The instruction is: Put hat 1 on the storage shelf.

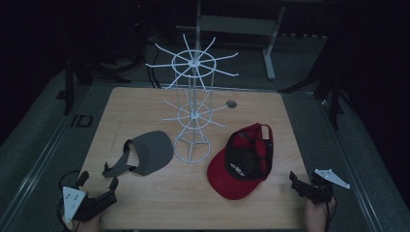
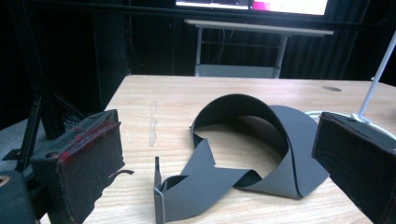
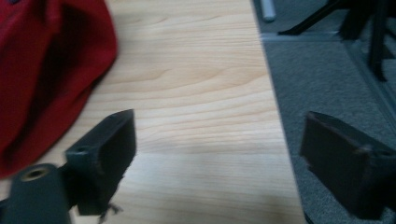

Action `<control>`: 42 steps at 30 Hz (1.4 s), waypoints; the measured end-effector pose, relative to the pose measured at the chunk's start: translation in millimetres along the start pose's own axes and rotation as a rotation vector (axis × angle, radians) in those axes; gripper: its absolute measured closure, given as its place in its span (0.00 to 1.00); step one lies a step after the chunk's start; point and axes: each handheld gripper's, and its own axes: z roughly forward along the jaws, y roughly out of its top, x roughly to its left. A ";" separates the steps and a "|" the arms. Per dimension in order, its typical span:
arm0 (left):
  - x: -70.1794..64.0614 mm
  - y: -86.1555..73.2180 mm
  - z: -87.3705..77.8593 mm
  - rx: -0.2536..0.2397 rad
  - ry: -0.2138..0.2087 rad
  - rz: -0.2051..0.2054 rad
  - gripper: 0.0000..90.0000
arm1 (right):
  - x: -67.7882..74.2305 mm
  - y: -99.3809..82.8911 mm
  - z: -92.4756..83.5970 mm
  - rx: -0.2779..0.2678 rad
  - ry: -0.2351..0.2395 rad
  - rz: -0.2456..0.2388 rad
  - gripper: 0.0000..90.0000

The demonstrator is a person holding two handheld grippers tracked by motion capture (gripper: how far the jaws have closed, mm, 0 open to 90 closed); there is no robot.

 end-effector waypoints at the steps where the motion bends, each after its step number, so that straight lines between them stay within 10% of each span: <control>1: -1.2 0.1 -0.2 0.007 0.005 0.004 0.02 | 1.8 3.0 -0.8 0.016 0.003 -0.013 0.11; 14: -5.8 4.7 -3.4 0.015 -0.086 -0.066 0.05 | 30.2 46.2 -19.5 -0.064 0.032 -0.099 0.10; 18: -7.6 5.4 -3.2 0.034 -0.078 -0.043 0.05 | 36.8 59.0 -18.9 -0.032 0.130 -0.058 0.10; 27: -10.5 7.1 -2.3 0.079 -0.174 -0.077 0.04 | 64.3 77.1 -5.6 -0.029 0.138 -0.100 0.10; 42: -15.3 9.8 -4.3 0.119 -0.117 -0.035 0.01 | 102.2 71.8 38.6 0.001 0.123 -0.157 0.15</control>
